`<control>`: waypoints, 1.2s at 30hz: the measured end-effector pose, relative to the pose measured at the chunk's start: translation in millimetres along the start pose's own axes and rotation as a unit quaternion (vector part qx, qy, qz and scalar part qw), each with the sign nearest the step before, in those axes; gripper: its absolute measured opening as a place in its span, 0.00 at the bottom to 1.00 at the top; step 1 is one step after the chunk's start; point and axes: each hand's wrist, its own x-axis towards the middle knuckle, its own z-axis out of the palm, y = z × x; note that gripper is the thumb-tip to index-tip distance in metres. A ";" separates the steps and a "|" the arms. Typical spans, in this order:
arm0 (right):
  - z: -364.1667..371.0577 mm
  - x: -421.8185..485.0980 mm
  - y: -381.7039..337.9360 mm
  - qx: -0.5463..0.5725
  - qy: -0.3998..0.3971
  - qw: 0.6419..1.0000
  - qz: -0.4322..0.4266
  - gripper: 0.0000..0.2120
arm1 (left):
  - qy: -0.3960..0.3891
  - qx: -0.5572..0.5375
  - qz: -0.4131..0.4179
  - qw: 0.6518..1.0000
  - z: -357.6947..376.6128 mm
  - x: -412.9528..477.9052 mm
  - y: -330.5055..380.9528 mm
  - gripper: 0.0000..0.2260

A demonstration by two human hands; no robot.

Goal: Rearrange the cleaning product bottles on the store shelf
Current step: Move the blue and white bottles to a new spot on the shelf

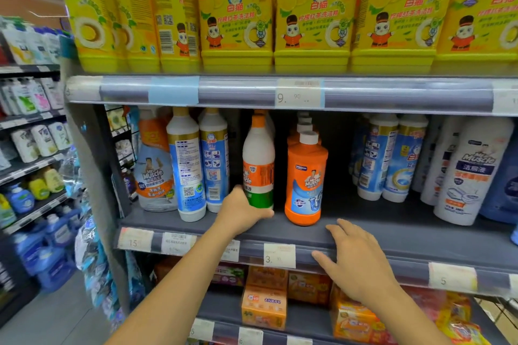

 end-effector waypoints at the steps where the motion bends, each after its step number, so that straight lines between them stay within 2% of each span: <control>1: -2.8 -2.9 -7.8 0.035 0.037 0.999 -0.005 0.27 | -0.006 0.015 0.003 1.000 -4.5 -6.9 -3.2 0.30; 2: -6.9 -7.2 -16.7 0.076 0.085 0.993 -0.016 0.23 | 0.003 0.034 0.015 0.999 -8.5 -15.6 -5.8 0.30; 4: -13.6 -8.2 -44.7 0.166 0.158 0.972 -0.056 0.17 | 0.074 0.074 0.055 0.993 -21.6 -33.4 -13.5 0.22; 6: -19.2 0.4 -75.9 0.252 0.151 0.952 -0.088 0.15 | 0.176 0.046 0.083 0.980 -36.5 -48.5 -17.9 0.11; 7: -21.7 8.3 -91.5 0.290 0.134 0.943 -0.095 0.15 | 0.228 0.021 0.089 0.969 -44.1 -52.6 -20.4 0.09; 9: -22.2 28.5 -120.4 0.352 0.099 0.926 -0.090 0.16 | 0.308 -0.002 0.097 0.947 -58.2 -52.8 -27.0 0.12; 11: -20.3 49.4 -146.0 0.419 0.061 0.904 -0.061 0.20 | 0.337 -0.004 0.086 0.938 -67.8 -47.1 -32.9 0.20; 13: -17.9 69.0 -168.2 0.480 0.045 0.875 -0.043 0.24 | 0.335 0.002 0.070 0.940 -72.8 -37.9 -38.0 0.28; 15: -14.5 88.5 -186.1 0.489 0.054 0.870 -0.025 0.28 | 0.321 0.009 0.059 0.945 -74.7 -28.0 -41.4 0.31; 20: -1.0 126.4 -212.1 0.483 0.091 0.870 0.049 0.23 | 0.291 0.030 0.040 0.955 -74.2 -8.2 -45.3 0.28; 23: 8.4 138.4 -212.2 0.478 0.081 0.871 0.078 0.24 | 0.290 0.045 0.029 0.956 -72.1 -4.5 -45.6 0.29; 25: 14.7 140.8 -212.0 0.468 0.086 0.877 0.069 0.24 | 0.291 0.061 0.032 0.954 -70.5 -3.5 -46.7 0.30; 29: 24.9 140.8 -212.8 0.428 0.146 0.891 0.036 0.24 | 0.294 0.090 0.046 0.950 -72.4 -2.0 -49.5 0.28; 32: 24.5 140.6 -211.5 0.416 0.142 0.898 0.017 0.24 | 0.288 0.080 0.072 0.952 -78.8 -1.1 -53.1 0.25; 36: 18.3 139.2 -212.4 0.434 0.128 0.891 0.022 0.26 | 0.274 0.076 0.064 0.957 -92.0 -5.4 -52.8 0.25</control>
